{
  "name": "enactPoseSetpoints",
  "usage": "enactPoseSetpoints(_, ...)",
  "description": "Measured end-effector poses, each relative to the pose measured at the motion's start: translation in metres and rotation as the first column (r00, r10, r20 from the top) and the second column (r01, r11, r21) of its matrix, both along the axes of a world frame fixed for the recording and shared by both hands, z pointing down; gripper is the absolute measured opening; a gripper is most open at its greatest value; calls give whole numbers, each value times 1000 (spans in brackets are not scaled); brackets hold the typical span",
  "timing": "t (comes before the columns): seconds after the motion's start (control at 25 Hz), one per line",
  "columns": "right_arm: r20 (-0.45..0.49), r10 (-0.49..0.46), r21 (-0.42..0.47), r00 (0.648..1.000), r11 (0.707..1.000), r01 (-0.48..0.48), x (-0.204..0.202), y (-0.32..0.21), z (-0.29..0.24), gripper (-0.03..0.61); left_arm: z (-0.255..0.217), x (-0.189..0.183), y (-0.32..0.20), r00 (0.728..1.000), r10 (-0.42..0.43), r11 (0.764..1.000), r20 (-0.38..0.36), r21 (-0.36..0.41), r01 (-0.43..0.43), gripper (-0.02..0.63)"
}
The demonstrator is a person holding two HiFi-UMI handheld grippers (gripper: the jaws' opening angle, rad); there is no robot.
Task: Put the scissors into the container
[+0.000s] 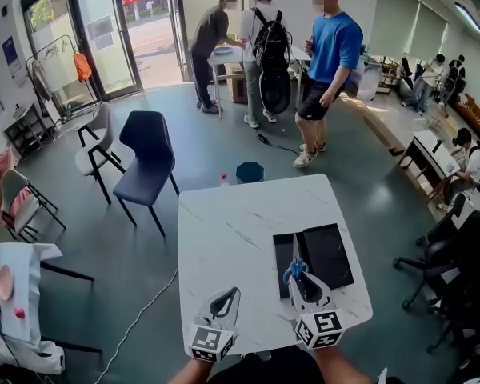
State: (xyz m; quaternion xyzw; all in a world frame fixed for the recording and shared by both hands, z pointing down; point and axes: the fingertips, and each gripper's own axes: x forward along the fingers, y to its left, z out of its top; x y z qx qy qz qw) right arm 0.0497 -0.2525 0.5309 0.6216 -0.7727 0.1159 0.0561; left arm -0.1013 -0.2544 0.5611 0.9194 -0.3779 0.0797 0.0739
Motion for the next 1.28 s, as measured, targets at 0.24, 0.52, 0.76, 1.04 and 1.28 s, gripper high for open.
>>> enactPoseSetpoints(0.24, -13, 21, -36, 1000, 999, -22, 9, -15, 16, 86, 1, -3, -15, 1000, -16, 1000, -6, 2, 16, 9)
enactPoseSetpoints(0.52, -46, 59, -155, 997, 986, -65, 22, -32, 55, 86, 8, -2, -27, 999, -32, 999, 6, -14, 32, 9)
enactPoseSetpoints(0.76, -112, 79, -263, 991, 959, -106, 33, -43, 89, 86, 13, -3, -29, 999, -47, 998, 6, -32, 47, 9)
enactPoseSetpoints(1.04, -147, 70, -404, 987, 906, -125, 38, -59, 131, 86, 17, 0, -27, 999, -36, 998, 1, -45, 36, 9)
enactPoseSetpoints(1.28, -142, 92, -539, 986, 828, -155, 43, -63, 167, 86, 20, -2, -28, 999, -36, 998, -5, -54, 36, 9)
